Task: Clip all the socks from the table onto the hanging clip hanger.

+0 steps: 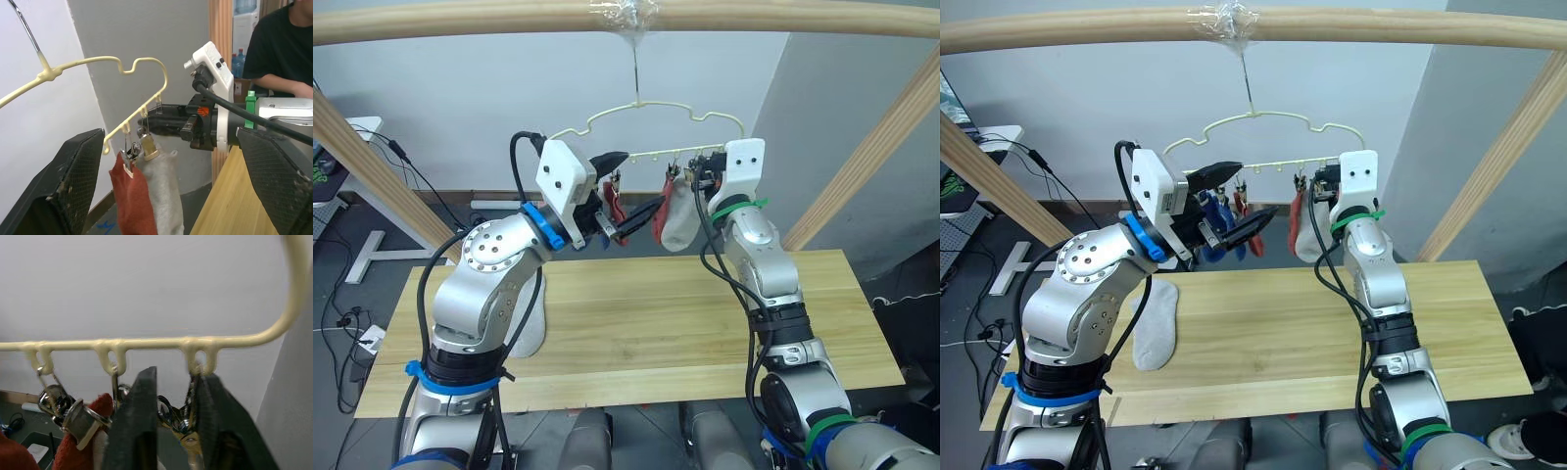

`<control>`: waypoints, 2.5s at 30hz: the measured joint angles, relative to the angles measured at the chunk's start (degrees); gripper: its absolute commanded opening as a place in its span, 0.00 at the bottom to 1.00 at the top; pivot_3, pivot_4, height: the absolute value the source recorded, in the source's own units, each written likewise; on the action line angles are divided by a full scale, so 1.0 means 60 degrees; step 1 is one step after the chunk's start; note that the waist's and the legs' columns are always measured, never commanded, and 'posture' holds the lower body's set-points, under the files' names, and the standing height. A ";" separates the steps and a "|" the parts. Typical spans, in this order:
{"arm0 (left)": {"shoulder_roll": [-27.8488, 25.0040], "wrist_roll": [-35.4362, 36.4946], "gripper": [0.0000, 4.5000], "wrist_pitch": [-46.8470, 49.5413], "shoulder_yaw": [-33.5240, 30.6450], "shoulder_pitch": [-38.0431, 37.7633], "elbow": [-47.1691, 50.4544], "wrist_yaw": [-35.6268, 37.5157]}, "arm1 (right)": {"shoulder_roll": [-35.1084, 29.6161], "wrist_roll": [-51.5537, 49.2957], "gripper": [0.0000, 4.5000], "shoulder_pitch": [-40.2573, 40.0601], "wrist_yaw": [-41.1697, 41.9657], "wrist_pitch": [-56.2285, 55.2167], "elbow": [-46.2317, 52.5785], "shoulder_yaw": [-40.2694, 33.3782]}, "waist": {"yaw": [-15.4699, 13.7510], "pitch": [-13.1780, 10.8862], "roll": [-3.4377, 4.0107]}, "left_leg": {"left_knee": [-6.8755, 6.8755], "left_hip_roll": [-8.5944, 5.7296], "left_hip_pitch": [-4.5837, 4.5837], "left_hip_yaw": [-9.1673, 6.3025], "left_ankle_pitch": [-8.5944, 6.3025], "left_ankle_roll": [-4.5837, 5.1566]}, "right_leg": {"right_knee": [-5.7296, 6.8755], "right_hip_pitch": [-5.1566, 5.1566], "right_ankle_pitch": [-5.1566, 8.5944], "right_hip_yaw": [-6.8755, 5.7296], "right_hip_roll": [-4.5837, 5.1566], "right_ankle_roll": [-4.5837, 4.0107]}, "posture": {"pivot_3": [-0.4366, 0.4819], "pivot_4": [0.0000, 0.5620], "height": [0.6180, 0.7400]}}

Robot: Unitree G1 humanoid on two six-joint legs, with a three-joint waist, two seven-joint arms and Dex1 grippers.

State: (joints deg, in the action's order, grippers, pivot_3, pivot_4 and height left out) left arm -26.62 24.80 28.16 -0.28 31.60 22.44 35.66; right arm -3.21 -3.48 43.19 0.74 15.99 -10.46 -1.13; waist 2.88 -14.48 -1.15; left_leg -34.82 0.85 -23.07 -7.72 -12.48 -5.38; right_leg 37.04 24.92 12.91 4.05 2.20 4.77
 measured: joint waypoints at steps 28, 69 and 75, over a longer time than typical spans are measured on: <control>0.0914 -0.2228 1.00 0.0127 -0.1340 -0.4308 -0.3537 -0.3913 | -0.1729 -0.0486 0.00 -0.0274 0.2114 0.2437 0.1508 0.0004 | -0.0166 -0.0010 -0.0006 | -0.0005 -0.0001 0.0008 -0.0002 0.0000 0.0002 | 0.0002 -0.0006 0.0006 -0.0002 0.0002 0.0009 | 0.55 0.45 1.00; 0.1014 -0.2828 0.01 -0.1586 -0.0862 -0.3410 -0.6650 -0.2138 | -0.2111 -0.1046 0.00 -0.0272 0.2234 0.4325 0.2534 -0.0505 | -0.0188 -0.0010 -0.0006 | -0.0009 -0.0009 0.0024 -0.0010 0.0001 -0.0001 | -0.0008 -0.0047 -0.0005 -0.0008 0.0015 0.0002 | 0.50 0.45 1.00; 0.1614 -0.1765 0.01 -0.0038 0.0089 -0.3686 -0.4156 -0.0996 | -0.1964 -0.2660 0.00 0.0603 0.2334 0.6906 0.2379 -0.1940 | -0.0164 -0.0017 -0.0004 | -0.0009 -0.0004 0.0020 -0.0017 0.0001 0.0000 | -0.0002 -0.0043 -0.0004 -0.0015 0.0010 -0.0001 | 0.50 0.45 1.00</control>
State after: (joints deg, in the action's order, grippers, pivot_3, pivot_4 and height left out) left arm -16.94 14.21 27.93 0.25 9.48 -2.49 29.69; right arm -14.99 -19.44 46.81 14.74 57.42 3.81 -12.77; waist 1.89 -14.59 -1.18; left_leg -34.87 0.82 -22.95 -7.82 -12.47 -5.37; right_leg 37.03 24.66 12.88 3.96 2.26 4.77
